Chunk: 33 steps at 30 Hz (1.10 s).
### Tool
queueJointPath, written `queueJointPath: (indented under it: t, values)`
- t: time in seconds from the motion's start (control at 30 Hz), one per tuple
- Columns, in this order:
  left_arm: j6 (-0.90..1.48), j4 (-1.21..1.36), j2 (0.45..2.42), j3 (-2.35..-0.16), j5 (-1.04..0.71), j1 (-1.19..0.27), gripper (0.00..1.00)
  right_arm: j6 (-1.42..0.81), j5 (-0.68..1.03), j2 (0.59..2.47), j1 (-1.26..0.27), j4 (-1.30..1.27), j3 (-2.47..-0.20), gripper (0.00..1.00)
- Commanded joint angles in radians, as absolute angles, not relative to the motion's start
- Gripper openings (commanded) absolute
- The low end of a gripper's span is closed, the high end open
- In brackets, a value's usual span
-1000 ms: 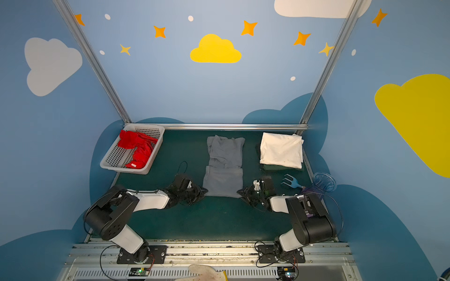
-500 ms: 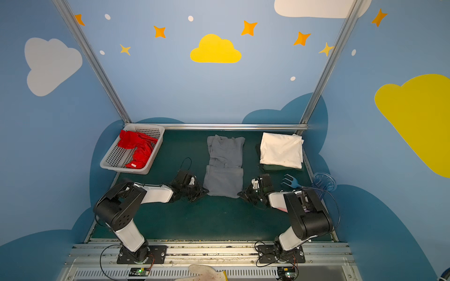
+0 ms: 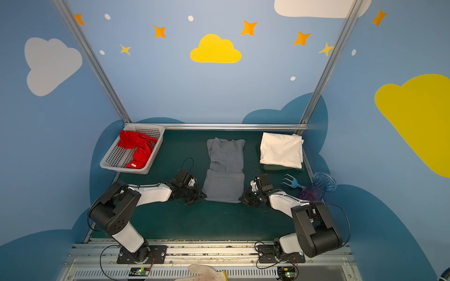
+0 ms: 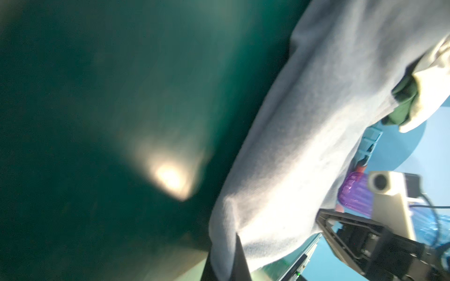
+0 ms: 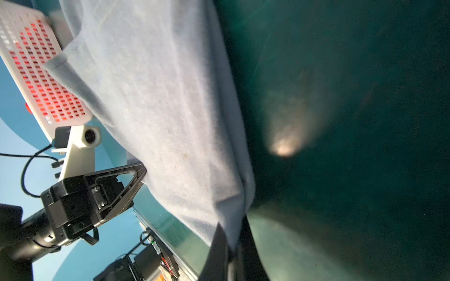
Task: Fold and stack the t-shirts
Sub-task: 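Lower both grippers to the folded edge nearest the robot and grasp it, then lift the near edge and fold it over toward the far edge with both grippers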
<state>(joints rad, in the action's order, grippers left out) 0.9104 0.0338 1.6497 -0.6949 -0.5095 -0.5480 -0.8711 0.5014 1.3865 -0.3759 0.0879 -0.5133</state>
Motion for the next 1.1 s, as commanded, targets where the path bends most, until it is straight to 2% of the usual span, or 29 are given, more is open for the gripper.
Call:
queueJointPath:
  t: [0.0,0.27,0.57,0.77,0.9,1.07]
  values:
    - [0.914,-0.060,1.578,-0.656,-0.476,-0.582,0.04,-0.825,0.478,1.341,-0.402,0.227,-0.541,0.00]
    - [0.934,-0.219,1.337,-0.582,-0.318,-0.710,0.04,-0.841,0.435,1.110,-0.481,0.417,-0.527,0.00]
    - [1.082,-0.316,1.064,-0.470,-0.106,-0.918,0.04,-1.032,0.338,0.811,-0.670,0.528,-0.447,0.00]
    - [1.196,-0.476,0.902,-0.512,0.127,-1.177,0.04,-1.107,0.284,0.635,-0.761,0.667,-0.483,0.00]
    - [1.212,-0.558,0.852,-0.547,0.159,-1.195,0.04,-1.106,0.253,0.610,-0.773,0.720,-0.558,0.00]
    - [1.126,-0.560,0.833,-0.616,0.209,-1.191,0.04,-1.053,0.242,0.691,-0.773,0.745,-0.665,0.00]
